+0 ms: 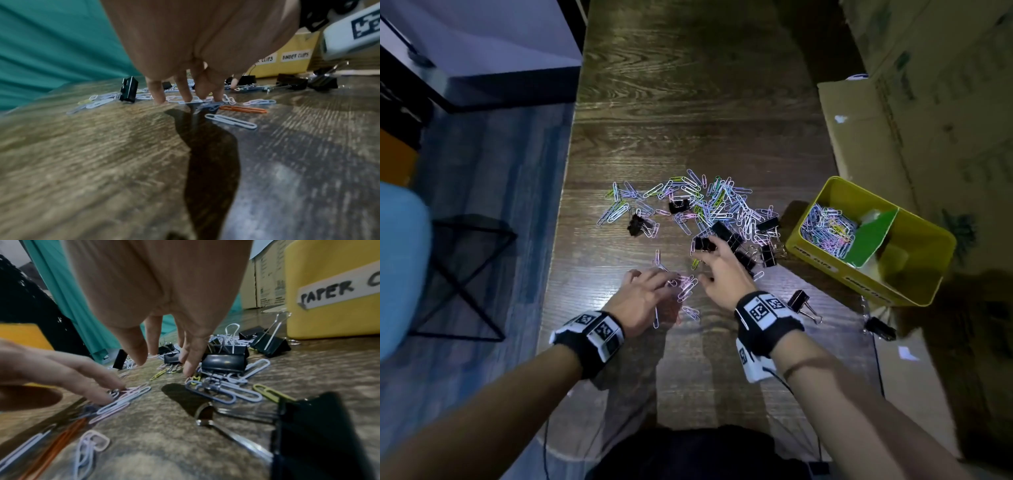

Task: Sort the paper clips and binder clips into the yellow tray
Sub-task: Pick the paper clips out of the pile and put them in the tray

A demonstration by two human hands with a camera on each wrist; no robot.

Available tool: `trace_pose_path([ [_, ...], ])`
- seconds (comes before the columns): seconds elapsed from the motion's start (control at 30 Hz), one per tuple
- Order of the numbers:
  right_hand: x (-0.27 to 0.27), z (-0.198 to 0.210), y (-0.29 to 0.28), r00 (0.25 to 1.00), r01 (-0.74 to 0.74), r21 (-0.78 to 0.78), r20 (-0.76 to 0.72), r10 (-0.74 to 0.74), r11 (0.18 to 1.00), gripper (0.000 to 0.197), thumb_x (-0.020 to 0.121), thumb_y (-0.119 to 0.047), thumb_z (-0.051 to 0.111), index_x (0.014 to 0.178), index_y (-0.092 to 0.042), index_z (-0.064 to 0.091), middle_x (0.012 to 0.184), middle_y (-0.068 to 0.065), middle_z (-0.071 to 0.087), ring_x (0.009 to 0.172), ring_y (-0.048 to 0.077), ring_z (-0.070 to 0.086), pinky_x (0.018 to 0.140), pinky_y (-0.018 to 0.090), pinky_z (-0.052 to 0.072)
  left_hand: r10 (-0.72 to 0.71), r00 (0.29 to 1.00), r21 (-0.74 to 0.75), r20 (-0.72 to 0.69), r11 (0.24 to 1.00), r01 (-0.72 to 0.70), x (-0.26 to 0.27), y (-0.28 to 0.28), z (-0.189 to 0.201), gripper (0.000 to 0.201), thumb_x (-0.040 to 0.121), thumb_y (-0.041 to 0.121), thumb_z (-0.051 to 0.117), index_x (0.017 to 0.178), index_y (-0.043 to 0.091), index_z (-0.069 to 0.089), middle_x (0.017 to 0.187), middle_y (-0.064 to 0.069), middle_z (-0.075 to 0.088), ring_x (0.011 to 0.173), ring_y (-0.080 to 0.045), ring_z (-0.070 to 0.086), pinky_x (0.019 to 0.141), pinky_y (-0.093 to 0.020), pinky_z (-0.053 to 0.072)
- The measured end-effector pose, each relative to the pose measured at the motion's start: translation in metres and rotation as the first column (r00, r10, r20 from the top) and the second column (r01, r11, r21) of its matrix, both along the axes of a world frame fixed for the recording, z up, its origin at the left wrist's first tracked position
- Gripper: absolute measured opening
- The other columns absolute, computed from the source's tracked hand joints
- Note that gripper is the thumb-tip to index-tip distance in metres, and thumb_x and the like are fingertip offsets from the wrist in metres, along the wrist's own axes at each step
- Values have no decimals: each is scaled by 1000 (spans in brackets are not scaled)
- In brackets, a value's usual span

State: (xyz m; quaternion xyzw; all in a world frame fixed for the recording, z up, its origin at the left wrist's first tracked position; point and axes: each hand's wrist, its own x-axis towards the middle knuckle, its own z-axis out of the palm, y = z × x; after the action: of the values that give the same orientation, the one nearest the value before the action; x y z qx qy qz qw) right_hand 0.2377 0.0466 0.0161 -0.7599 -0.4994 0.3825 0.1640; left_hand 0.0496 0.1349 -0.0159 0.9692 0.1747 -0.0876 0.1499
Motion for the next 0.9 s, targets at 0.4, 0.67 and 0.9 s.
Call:
trace_pose_path([
  [0.4, -23, -5, -27, 988, -82, 26, 130, 78, 996, 51, 84, -1, 51, 133, -11, 48, 140, 9, 40, 126, 26, 43, 104, 37, 40, 11, 986, -128, -164, 991, -32, 35, 6, -18, 57, 96, 19, 36, 147, 26, 12, 156, 7, -2, 144, -22, -7, 113, -58, 2],
  [0.67, -20, -14, -21, 985, -83, -25, 150, 85, 996, 57, 88, -20, 60, 140, -14, 39, 142, 7, 33, 130, 26, 38, 107, 38, 37, -48, 999, -220, 4, 974, 48, -24, -15, -18, 52, 92, 21, 38, 142, 31, 26, 153, 9, 20, 143, -12, 6, 115, -45, 8],
  [0.9, -67, -19, -23, 912, -109, -215, 366, 184, 970, 110, 54, -60, 79, 136, -1, 36, 123, 14, 38, 114, 30, 38, 100, 37, 36, 273, 928, -43, -252, 955, -292, -10, -4, 7, 92, 62, 69, 63, 137, 32, 26, 132, -7, 34, 114, -29, 37, 95, -44, 41],
])
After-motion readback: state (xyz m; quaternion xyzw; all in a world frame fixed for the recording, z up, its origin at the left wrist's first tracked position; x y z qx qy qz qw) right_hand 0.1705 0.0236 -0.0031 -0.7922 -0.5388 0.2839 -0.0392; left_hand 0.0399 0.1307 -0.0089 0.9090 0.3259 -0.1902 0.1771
